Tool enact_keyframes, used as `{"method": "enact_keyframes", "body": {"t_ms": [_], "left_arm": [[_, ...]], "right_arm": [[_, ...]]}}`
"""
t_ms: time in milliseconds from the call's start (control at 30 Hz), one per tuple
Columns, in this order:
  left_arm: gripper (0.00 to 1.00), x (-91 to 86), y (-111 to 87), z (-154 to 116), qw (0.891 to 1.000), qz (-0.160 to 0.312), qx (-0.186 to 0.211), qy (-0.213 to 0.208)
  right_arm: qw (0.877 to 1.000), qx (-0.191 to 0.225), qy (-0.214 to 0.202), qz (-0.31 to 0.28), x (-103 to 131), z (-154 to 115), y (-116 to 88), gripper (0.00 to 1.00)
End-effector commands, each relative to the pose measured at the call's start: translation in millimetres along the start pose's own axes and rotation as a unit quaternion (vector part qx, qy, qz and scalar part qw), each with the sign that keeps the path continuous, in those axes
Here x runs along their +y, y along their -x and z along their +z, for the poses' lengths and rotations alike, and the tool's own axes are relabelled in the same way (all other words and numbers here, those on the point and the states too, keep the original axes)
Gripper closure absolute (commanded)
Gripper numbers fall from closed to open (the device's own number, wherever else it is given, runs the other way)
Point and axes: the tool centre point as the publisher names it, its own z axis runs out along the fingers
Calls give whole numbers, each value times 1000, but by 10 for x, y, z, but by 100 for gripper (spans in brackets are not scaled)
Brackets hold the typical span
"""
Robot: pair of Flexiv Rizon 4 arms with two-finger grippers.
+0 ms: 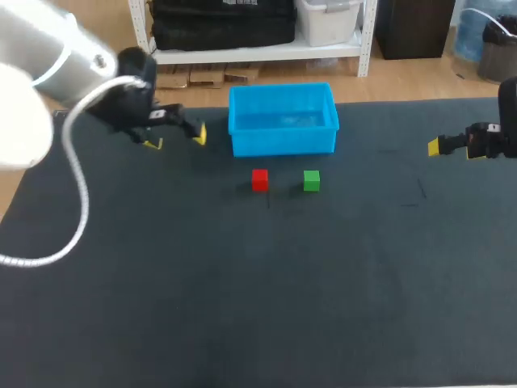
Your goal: Use the left arm to pick the red cube and place it into the blue plastic box first, then use the right arm to grasp the green cube and put it into the same blue plastic box after the first action is fully finished.
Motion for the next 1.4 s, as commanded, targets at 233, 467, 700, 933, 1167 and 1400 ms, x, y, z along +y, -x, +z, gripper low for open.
{"method": "enact_keyframes", "body": {"t_ms": [233, 467, 700, 933, 1167, 1400], "left_arm": [[0, -92, 109, 80, 999, 1, 51, 15], [0, -92, 109, 80, 999, 1, 51, 15], [0, -103, 124, 101, 998, 0, 56, 17], [0, -212, 339, 303, 992, -42, 97, 67], [0, -274, 467, 550, 989, -67, 102, 79], [0, -352, 498, 848, 984, -65, 117, 115]], "right_arm": [[1000, 0, 1, 0, -4, -2, 0, 0], [1000, 0, 1, 0, -4, -2, 0, 0], [1000, 0, 1, 0, -4, -2, 0, 0], [1000, 0, 1, 0, -4, -2, 0, 0], [1000, 0, 1, 0, -4, -2, 0, 0], [1000, 0, 1, 0, -4, -2, 0, 0]]}}
